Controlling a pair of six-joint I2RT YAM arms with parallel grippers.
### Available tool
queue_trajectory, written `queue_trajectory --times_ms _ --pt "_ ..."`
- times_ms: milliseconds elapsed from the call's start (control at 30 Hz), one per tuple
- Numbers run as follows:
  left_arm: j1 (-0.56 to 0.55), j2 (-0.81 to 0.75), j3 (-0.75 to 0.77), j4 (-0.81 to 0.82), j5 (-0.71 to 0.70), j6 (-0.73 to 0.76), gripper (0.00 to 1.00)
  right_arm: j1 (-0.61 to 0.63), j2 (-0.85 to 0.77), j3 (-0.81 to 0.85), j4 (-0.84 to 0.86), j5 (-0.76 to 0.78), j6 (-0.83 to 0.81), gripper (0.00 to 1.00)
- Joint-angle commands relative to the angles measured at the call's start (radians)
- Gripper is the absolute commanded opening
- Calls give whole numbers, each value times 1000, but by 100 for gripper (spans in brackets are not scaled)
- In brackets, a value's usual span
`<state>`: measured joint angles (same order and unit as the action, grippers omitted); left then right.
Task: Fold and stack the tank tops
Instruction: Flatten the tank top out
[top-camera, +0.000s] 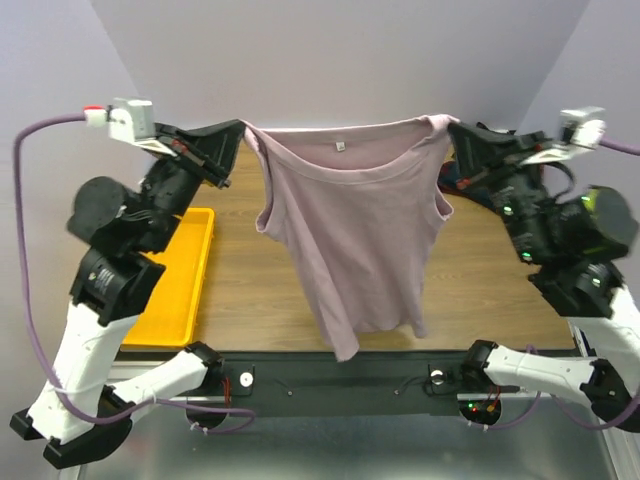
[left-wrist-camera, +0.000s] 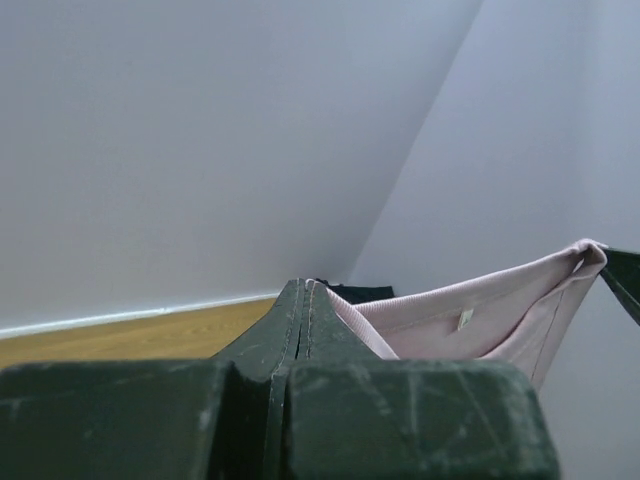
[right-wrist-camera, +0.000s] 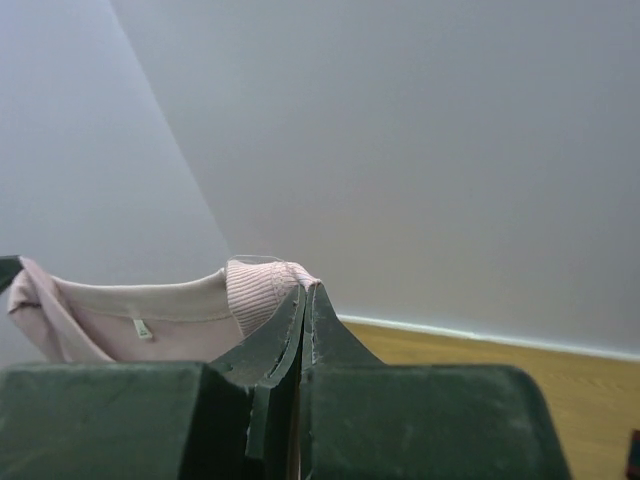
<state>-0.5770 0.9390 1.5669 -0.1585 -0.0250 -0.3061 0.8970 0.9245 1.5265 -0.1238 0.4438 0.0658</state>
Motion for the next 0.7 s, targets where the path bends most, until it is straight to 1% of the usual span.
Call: queue_trajectory --times_ms 0,67,100,133,167,200,233,267,300,333,367,400,433,467,500,533,567,600,633,667 --pt "0 75 -115 123 -81 -37 0 -3 100 -63 35 168 -96 1" --pt "14 130 -200 192 -87 -63 0 -24 184 -109 58 174 -116 1" --pt "23 205 -217 212 -73 -77 0 -105 216 -124 61 118 -75 1" --pt "52 243 -229 246 -63 -96 0 -175 267 -138 61 49 -22 1" --pt "68 285 -244 266 -52 -114 0 -263 299 -170 64 -46 36 1" --pt "86 369 -245 287 -38 -154 0 -353 336 -184 69 -145 99 1" --pt "129 412 -239 333 -18 -177 0 -489 438 -192 97 -297 194 1" --pt "149 513 -223 353 -3 -217 0 -532 495 -184 107 -325 221 1" --pt "169 571 -199 367 43 -235 0 -576 555 -140 111 -359 253 1" --pt "184 631 -161 360 60 -241 0 -583 626 -102 112 -364 261 1" --pt "206 753 -63 343 60 -245 0 -592 740 -66 112 -366 269 1" --pt "212 815 -10 324 72 -245 0 -605 802 14 110 -353 288 1" --pt "219 875 48 303 82 -242 0 -613 854 55 107 -359 304 1" --pt "226 929 153 256 86 -240 0 -619 896 88 101 -364 321 1" --pt "229 1022 204 228 91 -238 0 -630 943 131 89 -369 339 1" --pt "236 1061 249 180 97 -237 0 -642 1015 208 43 -372 368 3" --pt "239 1092 289 160 99 -231 15 -647 1054 254 11 -370 379 9" --pt "241 1131 358 124 93 -216 23 -649 1080 286 -19 -367 385 16" --pt "241 1136 379 96 83 -205 27 -650 1109 308 -61 -366 388 26" --pt "241 1112 372 73 59 -191 36 -649 1108 316 -74 -361 390 50"
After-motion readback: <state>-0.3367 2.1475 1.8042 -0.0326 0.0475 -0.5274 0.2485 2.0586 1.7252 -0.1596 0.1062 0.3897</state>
